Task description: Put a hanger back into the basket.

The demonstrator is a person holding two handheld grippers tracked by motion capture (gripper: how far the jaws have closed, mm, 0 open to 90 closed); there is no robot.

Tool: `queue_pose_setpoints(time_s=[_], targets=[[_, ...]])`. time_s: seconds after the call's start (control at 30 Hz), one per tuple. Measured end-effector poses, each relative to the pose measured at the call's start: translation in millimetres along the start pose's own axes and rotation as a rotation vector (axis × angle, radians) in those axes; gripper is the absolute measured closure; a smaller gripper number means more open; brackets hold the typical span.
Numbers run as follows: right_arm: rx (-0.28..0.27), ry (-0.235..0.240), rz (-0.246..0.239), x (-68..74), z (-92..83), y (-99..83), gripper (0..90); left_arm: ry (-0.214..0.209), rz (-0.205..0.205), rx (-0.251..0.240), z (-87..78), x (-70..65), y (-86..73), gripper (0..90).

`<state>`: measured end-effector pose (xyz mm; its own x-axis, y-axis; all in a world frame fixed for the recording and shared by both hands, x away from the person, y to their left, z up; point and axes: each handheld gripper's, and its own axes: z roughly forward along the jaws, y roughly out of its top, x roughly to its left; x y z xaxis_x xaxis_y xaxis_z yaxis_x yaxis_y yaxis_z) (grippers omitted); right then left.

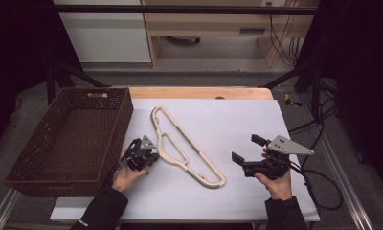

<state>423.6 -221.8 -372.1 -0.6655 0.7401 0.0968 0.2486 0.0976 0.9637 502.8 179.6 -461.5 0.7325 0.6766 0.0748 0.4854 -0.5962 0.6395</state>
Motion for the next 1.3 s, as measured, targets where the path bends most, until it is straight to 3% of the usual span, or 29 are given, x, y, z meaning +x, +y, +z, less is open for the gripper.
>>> queue_pose_setpoints(time_s=[0.23,0.6,0.97,1.3], targets=[[0.019,0.008,0.003,1.2,2.9,-1.4,5.6,-0.004,0.014,0.004,-3.4,-2.6,1.3,88.4],[0.047,0.057,-0.007,10.3,17.6,-4.7,10.1,0.014,0.022,-0.004,-12.2,-6.0,5.3,88.5],[0.14,0.083,-0.075,40.3,56.4,-6.5,14.0,0.003,0.009,-0.009,-22.4,-6.5,10.6,88.5],[0.172,0.108,-0.113,61.1,98.1,-1.4,18.3,0.0,0.005,-0.011,-30.3,-9.7,15.3,88.5]])
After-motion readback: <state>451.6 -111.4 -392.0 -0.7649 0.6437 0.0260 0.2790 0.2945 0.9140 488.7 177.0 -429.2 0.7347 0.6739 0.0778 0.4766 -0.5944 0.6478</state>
